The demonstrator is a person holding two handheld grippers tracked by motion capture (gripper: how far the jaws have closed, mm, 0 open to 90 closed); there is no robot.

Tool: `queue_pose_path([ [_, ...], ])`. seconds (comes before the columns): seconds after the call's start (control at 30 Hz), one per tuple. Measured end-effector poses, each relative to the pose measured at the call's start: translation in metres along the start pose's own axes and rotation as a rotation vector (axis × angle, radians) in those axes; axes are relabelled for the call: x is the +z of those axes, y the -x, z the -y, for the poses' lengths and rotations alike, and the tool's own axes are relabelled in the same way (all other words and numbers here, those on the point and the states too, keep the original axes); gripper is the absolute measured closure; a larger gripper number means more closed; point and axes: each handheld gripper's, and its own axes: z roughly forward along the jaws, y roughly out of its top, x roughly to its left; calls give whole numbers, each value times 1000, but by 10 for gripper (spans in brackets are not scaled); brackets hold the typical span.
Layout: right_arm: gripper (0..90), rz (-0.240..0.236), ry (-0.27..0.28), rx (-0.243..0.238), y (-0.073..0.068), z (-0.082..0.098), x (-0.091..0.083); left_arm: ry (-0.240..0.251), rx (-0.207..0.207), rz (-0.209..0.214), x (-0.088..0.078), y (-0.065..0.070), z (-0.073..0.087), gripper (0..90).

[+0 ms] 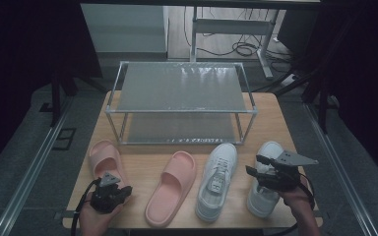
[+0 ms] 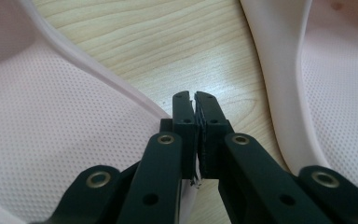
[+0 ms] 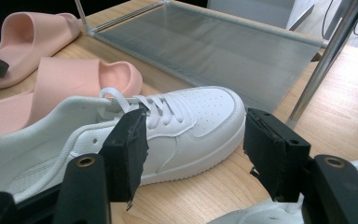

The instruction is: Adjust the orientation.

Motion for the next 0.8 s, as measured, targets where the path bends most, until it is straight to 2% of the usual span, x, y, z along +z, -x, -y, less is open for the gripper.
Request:
queue_pose_path([
  [0.33, 400, -1, -3, -2, 0, 0, 1, 14, -12, -12, -6, -2, 6, 880],
  [0.47, 400, 0, -2, 0, 0, 0, 1, 49, -16, -22, -17, -5, 4, 882],
  [0.57, 400, 1, -1, 2, 1, 1, 0, 103, -23, -24, -36, -15, -7, 882],
  [0.6, 400, 1, -1, 2, 1, 1, 0, 103, -23, -24, -36, -15, -7, 881],
  [0.7, 400, 0, 0, 3, 1, 0, 0, 148, -39, -41, -51, -29, -18, 881],
  [0.77, 400, 2, -1, 3, 1, 0, 0, 176, -55, -64, -59, -43, -27, 882],
  [0.8, 400, 2, -1, 3, 1, 0, 0, 176, -55, -64, -59, -43, -27, 882],
])
